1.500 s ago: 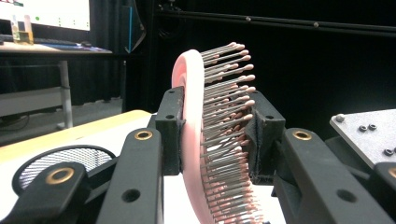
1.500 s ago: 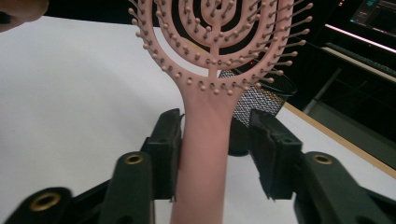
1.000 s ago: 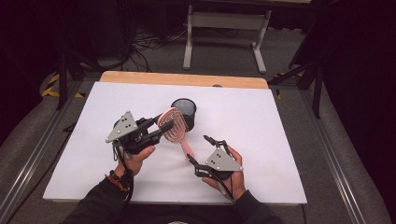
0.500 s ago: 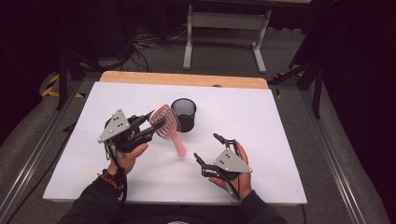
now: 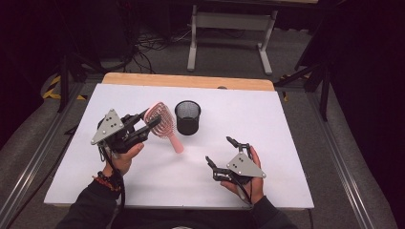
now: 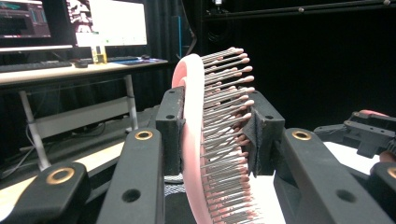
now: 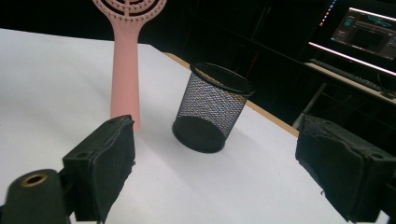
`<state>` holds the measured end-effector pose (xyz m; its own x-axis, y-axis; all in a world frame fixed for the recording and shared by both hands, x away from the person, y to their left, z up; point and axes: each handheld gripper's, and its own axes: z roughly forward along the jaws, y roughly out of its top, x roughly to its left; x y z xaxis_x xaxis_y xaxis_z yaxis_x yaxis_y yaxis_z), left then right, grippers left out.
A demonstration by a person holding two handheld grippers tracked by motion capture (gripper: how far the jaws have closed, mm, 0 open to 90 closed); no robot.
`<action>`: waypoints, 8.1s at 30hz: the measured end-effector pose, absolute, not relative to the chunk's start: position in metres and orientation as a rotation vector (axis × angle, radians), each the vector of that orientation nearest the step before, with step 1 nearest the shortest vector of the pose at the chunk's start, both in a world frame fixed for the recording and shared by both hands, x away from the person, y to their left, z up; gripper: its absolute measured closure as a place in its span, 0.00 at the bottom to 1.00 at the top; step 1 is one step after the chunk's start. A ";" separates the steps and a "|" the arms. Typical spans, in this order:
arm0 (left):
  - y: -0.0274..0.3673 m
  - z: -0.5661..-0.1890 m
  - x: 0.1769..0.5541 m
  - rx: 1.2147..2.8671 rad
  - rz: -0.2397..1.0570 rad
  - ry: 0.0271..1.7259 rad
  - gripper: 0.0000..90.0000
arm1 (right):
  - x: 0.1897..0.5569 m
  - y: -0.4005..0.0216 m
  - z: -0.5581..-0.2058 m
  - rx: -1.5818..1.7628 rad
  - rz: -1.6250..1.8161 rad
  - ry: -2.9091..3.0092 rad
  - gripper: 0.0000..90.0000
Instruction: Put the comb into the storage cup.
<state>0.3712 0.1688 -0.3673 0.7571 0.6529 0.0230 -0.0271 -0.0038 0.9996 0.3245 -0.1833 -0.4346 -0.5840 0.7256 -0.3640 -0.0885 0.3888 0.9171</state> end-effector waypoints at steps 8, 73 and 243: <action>0.174 -0.363 0.369 1.482 0.617 0.528 0.72 | 0.324 -0.196 -0.438 0.570 1.264 1.829 0.13; 0.140 -0.276 0.400 1.508 0.733 0.416 0.72 | 0.321 -0.229 -0.451 0.698 1.172 1.787 0.12; 0.140 -0.383 0.485 1.538 0.581 0.811 0.63 | 0.325 -0.217 -0.460 0.606 1.055 1.891 0.12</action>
<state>0.4852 0.1398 -0.3825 0.6272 0.7734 -0.0923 0.1614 -0.0131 0.9868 0.3251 -0.2172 -0.4595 -0.5089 0.7342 -0.4493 0.0036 0.5238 0.8519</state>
